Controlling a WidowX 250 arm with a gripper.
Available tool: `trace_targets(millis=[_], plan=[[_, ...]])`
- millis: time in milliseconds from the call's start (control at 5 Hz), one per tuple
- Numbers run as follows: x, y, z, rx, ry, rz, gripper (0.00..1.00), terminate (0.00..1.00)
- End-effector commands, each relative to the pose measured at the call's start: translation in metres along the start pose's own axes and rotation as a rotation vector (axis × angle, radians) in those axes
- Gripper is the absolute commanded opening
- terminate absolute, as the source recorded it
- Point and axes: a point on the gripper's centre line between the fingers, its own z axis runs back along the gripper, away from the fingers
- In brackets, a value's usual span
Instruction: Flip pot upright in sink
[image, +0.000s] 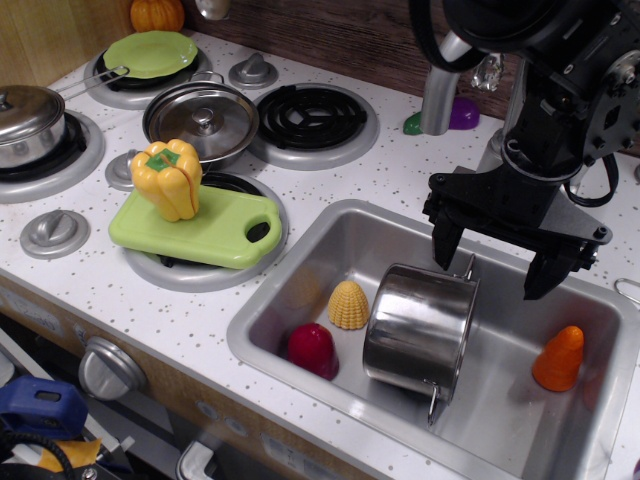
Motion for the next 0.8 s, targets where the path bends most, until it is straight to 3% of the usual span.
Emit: trace_targets(millis=[0,400,600], plan=[[0.0,0.0,0.0,0.0,0.0,0.0,1.0,0.0],[0.0,-0.003,-0.012,0.256,-0.013,-0.151,1.0,0.0],[-0.001,-0.003,-0.019,0.343,-0.018,-0.218,1.0,0.0]])
